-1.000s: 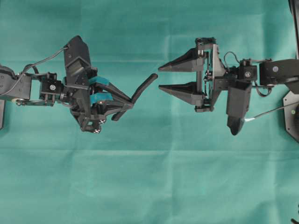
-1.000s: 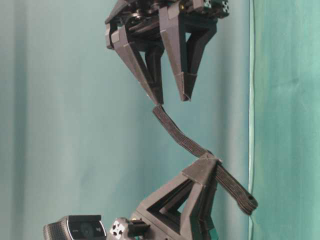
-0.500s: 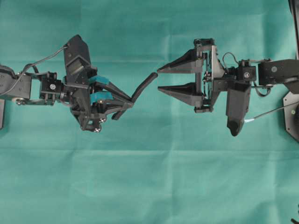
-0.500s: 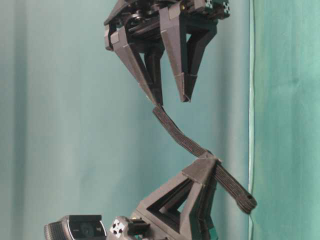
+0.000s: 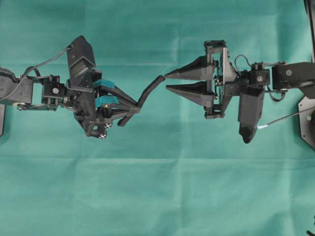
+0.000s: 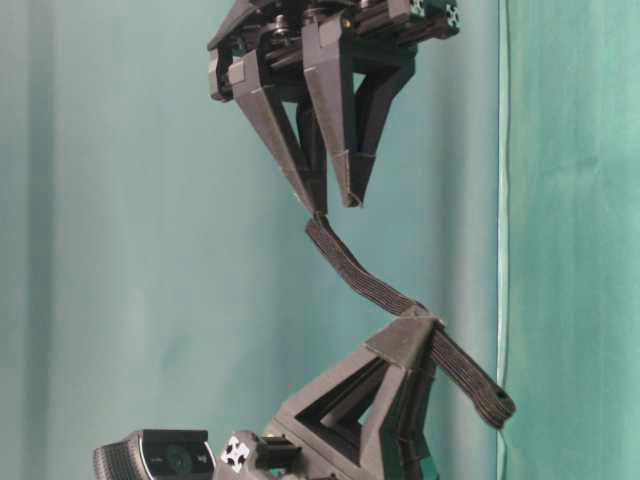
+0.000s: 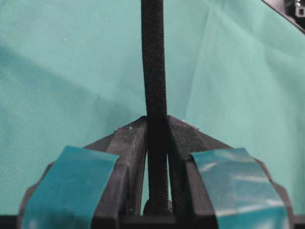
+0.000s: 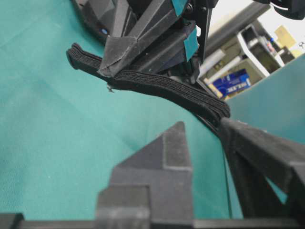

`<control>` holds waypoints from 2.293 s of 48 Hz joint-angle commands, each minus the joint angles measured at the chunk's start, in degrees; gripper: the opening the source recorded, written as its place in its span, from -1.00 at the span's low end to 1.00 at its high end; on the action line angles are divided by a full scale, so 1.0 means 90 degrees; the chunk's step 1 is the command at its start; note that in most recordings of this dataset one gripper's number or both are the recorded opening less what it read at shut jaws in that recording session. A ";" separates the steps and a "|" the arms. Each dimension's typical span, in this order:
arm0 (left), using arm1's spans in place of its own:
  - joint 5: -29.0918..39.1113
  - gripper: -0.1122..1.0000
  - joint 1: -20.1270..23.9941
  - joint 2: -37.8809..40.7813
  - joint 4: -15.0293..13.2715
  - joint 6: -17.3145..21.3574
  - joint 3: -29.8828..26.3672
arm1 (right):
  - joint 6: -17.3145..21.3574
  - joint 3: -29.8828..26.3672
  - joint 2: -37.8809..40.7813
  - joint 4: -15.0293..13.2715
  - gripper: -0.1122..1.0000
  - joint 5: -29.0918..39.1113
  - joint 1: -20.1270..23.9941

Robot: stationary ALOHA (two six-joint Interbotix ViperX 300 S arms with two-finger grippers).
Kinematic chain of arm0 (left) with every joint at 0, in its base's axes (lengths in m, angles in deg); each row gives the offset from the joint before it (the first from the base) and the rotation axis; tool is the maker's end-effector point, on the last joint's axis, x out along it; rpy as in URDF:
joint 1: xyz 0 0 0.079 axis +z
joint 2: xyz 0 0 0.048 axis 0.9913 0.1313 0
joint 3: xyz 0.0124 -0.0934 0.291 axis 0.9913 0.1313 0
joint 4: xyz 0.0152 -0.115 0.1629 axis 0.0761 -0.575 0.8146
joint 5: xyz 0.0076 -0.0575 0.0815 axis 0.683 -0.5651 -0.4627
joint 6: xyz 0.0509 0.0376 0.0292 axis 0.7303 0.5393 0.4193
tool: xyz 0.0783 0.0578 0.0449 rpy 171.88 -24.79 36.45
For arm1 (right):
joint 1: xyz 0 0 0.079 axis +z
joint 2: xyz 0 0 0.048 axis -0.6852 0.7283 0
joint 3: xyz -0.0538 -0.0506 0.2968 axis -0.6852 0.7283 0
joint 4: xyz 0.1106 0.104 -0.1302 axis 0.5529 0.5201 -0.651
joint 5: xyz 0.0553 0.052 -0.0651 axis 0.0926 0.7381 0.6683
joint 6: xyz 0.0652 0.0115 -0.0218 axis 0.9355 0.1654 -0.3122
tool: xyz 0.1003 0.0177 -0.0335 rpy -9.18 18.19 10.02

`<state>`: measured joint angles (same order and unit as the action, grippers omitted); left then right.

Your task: Peel off the Velcro with your right arm.

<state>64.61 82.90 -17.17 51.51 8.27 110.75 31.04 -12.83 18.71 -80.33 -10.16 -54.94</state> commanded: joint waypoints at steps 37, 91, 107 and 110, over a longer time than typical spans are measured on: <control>-0.0068 -0.62 0.0020 -0.0088 -0.0010 -0.0020 -0.0078 | 0.0020 -0.0303 0.0049 -0.0010 -0.86 -0.0068 0.0000; -0.0068 -0.62 -0.0068 -0.0068 -0.0020 -0.0020 -0.0078 | 0.0029 -0.0469 0.0195 0.0000 -0.93 -0.0059 0.0000; -0.0068 -0.62 -0.0059 -0.0068 -0.0020 -0.0020 -0.0078 | 0.0029 -0.0459 0.0186 0.0000 -0.97 -0.0068 0.0010; -0.0068 -0.62 -0.0059 -0.0068 -0.0010 -0.0020 -0.0078 | 0.0029 -0.0449 0.0195 0.0000 -0.97 -0.0068 0.0000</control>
<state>64.61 82.19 -17.17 51.42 8.09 110.75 31.21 -15.90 20.99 -80.33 -10.16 -55.12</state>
